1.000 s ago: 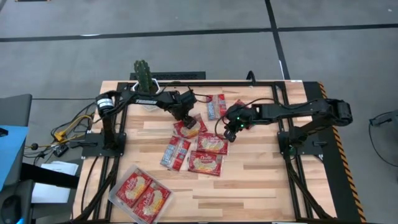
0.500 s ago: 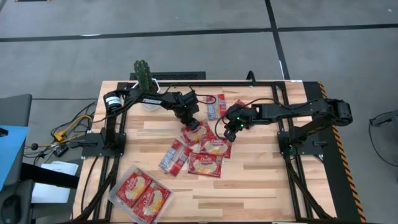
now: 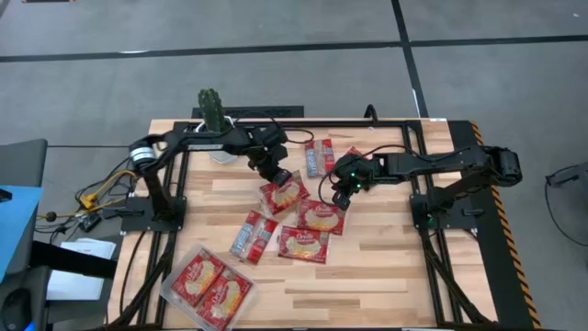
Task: Sort popcorn bags into baskets
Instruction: Put the red popcorn bag into the transparent bin
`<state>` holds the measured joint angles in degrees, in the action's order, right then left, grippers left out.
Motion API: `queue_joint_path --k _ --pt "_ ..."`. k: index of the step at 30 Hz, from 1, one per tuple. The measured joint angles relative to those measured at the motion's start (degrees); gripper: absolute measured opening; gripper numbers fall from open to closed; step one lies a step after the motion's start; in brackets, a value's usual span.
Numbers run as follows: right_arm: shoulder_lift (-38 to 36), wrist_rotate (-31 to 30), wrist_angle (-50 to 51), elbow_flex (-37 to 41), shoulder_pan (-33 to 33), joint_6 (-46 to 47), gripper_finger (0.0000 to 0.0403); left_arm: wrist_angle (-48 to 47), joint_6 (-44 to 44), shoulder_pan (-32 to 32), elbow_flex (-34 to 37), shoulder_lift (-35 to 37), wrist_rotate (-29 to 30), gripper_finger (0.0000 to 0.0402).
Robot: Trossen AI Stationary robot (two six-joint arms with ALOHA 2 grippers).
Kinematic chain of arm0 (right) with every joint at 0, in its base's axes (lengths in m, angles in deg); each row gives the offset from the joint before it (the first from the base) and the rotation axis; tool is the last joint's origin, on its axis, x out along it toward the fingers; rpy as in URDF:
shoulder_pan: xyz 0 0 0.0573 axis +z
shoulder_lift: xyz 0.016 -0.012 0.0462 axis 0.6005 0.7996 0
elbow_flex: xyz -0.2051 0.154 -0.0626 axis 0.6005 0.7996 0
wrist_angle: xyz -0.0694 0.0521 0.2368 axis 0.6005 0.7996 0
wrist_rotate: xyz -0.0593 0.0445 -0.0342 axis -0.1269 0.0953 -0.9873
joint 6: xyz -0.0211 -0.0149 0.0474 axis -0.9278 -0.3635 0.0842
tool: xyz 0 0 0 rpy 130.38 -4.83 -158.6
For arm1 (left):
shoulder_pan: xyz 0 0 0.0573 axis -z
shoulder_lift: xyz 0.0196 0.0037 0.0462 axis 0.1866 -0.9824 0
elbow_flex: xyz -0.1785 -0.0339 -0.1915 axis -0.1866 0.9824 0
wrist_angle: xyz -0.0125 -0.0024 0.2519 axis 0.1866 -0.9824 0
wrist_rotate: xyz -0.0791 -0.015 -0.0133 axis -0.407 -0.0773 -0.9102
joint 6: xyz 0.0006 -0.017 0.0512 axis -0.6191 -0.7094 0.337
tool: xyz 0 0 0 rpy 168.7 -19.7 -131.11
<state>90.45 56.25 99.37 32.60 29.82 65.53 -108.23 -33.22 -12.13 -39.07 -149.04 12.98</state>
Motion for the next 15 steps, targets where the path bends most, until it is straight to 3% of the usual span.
queue_joint_path --k 4,8,11,15 --pt "0.0 0.1 -0.3 0.0 0.0 -1.1 0.0015 -5.2 -3.5 2.9 0.0 7.9 2.6 0.0002" --pt "0.0 0.3 -0.1 0.0 0.0 -1.7 0.0023 -12.2 -10.5 9.9 -0.1 16.4 8.2 0.0001" --pt "0.0 0.3 -0.2 0.0 0.0 -2.6 0.0025 -18.4 -18.2 16.9 -0.1 22.0 16.0 0.0001" --pt "0.0 0.3 -0.2 0.0 0.0 -3.6 0.0017 -25.0 -35.7 28.5 -0.1 27.8 28.6 0.0001"
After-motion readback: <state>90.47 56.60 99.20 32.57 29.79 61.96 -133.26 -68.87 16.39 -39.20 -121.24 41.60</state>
